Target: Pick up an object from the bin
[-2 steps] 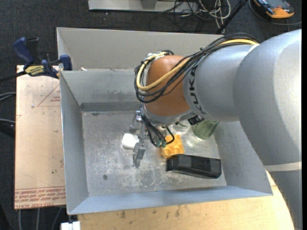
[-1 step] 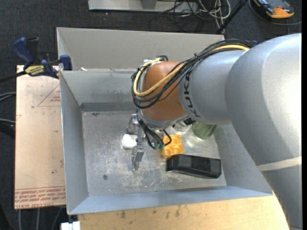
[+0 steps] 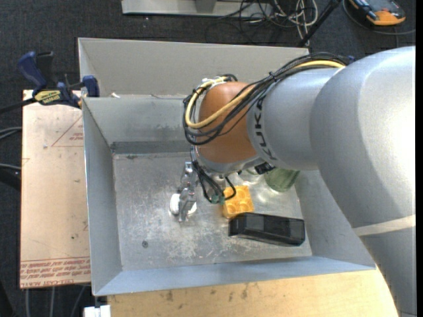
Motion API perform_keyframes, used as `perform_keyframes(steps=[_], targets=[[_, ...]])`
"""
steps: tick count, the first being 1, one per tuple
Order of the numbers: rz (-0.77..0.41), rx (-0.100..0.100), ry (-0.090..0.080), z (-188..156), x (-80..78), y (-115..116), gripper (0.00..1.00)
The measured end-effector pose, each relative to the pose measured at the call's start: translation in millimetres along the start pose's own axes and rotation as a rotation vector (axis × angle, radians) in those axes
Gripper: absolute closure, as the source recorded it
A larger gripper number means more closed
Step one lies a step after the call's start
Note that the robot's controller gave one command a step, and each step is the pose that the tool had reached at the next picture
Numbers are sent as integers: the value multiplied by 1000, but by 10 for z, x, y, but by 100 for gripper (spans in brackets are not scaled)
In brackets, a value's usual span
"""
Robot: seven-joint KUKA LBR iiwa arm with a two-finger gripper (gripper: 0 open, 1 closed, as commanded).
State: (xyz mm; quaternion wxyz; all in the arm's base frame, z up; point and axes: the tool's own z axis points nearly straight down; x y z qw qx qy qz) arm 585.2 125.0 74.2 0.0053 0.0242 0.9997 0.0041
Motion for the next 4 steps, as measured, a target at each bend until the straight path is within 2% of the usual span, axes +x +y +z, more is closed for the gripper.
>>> perform_keyframes(steps=[2,4], targets=[[0,1,2,-15,-1,4,100],[0,6,12,-236,21,-7,100]])
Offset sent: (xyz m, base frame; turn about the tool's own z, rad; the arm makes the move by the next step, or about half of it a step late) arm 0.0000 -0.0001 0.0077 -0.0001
